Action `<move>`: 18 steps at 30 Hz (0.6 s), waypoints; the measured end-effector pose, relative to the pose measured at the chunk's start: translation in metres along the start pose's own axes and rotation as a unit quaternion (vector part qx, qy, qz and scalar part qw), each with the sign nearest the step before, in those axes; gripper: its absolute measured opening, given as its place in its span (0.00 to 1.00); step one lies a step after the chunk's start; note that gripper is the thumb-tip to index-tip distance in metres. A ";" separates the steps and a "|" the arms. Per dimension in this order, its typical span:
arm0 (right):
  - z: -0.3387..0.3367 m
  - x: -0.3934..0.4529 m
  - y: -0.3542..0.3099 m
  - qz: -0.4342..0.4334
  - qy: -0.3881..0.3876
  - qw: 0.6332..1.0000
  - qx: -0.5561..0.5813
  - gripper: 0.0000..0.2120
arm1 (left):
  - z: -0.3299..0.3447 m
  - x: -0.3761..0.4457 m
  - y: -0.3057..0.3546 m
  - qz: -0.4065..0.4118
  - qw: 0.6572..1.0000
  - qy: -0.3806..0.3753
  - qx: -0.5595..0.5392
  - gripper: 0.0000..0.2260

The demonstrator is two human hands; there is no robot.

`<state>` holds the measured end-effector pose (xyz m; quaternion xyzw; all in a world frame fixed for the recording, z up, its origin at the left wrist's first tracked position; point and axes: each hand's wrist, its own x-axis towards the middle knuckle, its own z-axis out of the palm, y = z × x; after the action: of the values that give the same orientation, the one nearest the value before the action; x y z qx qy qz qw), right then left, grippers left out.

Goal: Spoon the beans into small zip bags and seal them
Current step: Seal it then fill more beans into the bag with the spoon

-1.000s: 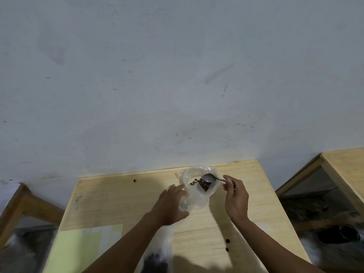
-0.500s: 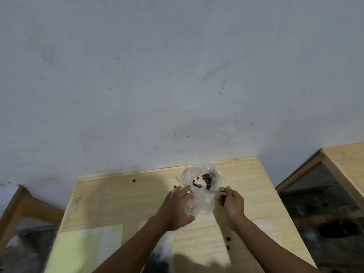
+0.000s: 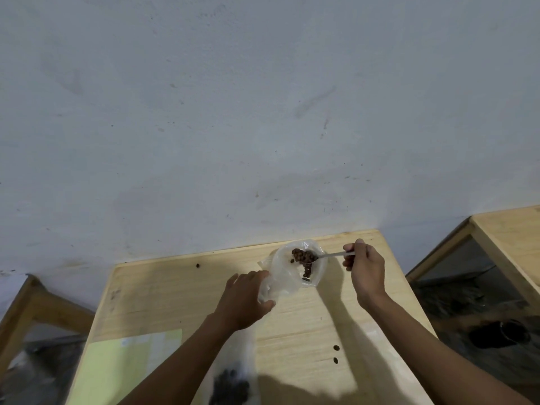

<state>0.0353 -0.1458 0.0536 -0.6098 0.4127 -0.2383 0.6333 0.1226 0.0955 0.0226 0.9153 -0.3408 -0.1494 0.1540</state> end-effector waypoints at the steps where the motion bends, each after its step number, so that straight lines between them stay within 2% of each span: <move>1: 0.000 0.000 -0.008 -0.010 -0.006 1.000 0.003 0.18 | -0.002 0.002 -0.001 -0.003 1.000 0.007 0.004 0.28; 6: 0.005 -0.004 -0.033 -0.047 -0.056 0.997 -0.023 0.18 | -0.013 0.009 0.005 -0.021 0.999 0.027 0.013 0.29; 13: 0.011 -0.019 -0.039 -0.104 -0.114 0.982 -0.106 0.18 | -0.016 0.011 0.013 -0.003 0.998 0.058 -0.007 0.31; 16: 0.011 -0.028 -0.044 -0.182 -0.167 0.958 -0.143 0.14 | -0.014 0.010 0.014 -0.003 0.998 0.064 -0.018 0.32; 18: 0.010 -0.031 -0.047 -0.272 -0.206 0.922 -0.184 0.11 | -0.014 0.010 0.015 -0.011 0.997 0.063 -0.040 0.32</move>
<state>0.0358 -0.1222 0.1050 -0.8400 0.1279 -0.1898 0.4919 0.1262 0.0806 0.0399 0.9198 -0.3141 -0.1066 0.2095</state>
